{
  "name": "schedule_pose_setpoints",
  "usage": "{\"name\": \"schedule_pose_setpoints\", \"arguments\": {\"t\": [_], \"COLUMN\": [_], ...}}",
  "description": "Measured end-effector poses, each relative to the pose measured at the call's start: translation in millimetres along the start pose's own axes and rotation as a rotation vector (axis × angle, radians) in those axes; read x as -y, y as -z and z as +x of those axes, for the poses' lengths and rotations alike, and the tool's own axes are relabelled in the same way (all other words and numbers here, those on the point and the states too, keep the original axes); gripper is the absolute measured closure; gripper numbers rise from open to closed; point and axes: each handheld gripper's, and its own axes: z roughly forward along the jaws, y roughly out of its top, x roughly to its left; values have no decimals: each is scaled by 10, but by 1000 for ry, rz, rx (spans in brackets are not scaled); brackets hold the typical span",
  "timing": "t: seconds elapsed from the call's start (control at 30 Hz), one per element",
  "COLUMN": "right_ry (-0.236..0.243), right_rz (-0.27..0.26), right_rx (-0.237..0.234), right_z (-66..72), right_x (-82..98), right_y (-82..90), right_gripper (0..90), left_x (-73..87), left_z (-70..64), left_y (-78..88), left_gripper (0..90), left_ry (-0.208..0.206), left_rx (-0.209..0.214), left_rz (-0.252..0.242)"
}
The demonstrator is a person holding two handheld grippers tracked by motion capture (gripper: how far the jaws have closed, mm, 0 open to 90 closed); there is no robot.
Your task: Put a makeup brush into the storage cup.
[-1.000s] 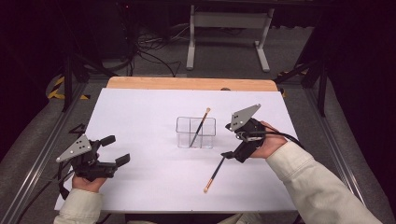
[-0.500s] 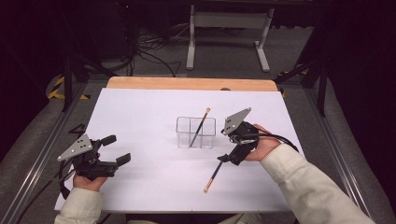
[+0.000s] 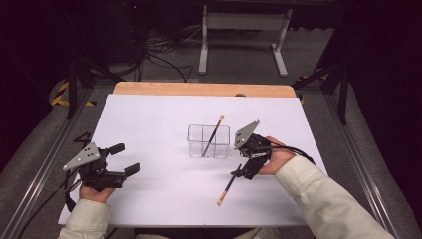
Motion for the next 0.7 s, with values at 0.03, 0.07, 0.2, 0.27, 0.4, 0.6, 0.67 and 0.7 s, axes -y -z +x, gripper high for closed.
{"name": "schedule_pose_setpoints", "arguments": {"t": [0.03,0.07,0.2,0.27,0.4,0.6,0.67,0.7], "right_ry": [1,-3,7,10,16,20,11,11], "right_rz": [4,8,21,27,42,72,86,86], "right_rx": [-6,-9,-14,-17,-18,-30,-26,-26], "right_z": [-1,2,4,5,6,17,22,22], "right_x": [5,9,13,15,18,13,19,19], "right_y": [-20,-38,-77,-92,-129,-196,-223,-223], "right_gripper": [101,105,109,111,119,126,127,127], "left_x": [0,-1,1,3,9,17,22,22], "left_z": [-4,-4,-5,-5,-24,-28,-27,-27], "left_y": [-3,-6,-5,5,23,51,53,53], "left_gripper": [45,45,45,45,45,45,45,44], "left_ry": [-1,-5,-3,-6,-12,-14,-12,-12], "left_rx": [2,4,5,2,-2,-6,-5,-5], "left_rz": [2,4,6,7,11,10,12,12]}}
